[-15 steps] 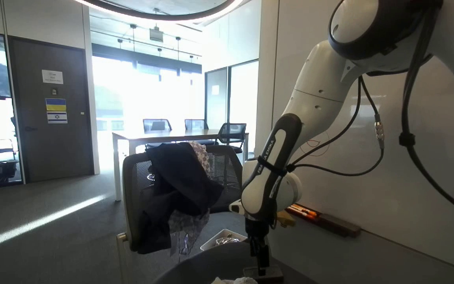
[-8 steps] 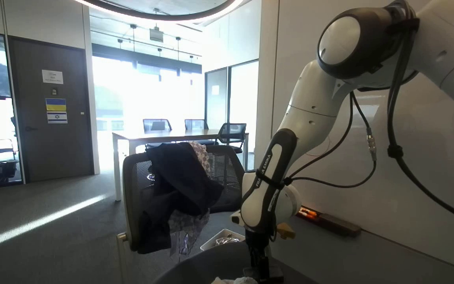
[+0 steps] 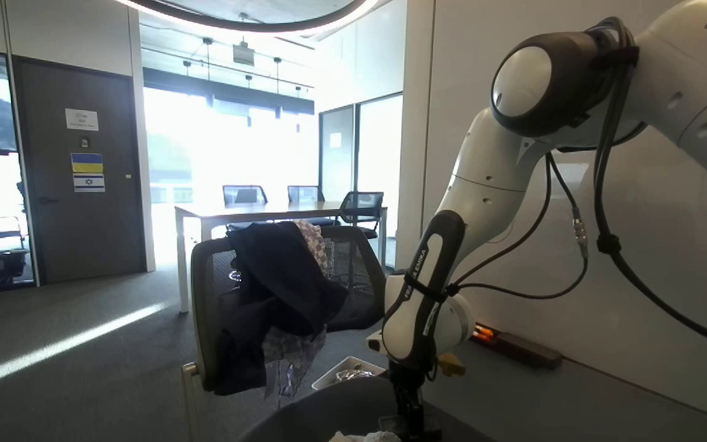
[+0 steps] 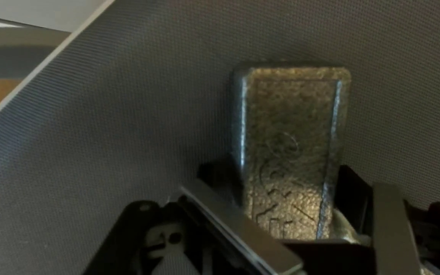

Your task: Use the eraser from the seat to wipe the whiteboard.

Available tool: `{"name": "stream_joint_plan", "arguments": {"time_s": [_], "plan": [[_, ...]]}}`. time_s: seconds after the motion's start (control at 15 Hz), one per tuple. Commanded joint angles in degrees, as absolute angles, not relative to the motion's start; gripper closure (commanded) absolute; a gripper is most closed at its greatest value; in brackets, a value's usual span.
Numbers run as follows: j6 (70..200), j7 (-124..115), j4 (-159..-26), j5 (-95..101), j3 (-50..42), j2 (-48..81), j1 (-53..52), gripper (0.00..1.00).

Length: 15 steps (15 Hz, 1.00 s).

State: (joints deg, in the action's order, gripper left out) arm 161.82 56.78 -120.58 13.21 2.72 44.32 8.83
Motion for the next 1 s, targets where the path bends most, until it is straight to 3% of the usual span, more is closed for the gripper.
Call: {"name": "stream_joint_plan", "arguments": {"time_s": [0.0,0.2,0.67,0.93], "plan": [[163.85,56.40,-119.64,14.63,3.04,45.10,9.54,0.49],[163.44,56.05,-121.01,14.19,3.54,42.94,9.94,0.69],[152.15,47.58,-129.56,11.96,1.38,26.23,8.96,0.69],[149.02,33.75,-132.71,20.49,-5.67,14.38,3.10,0.69]]}}
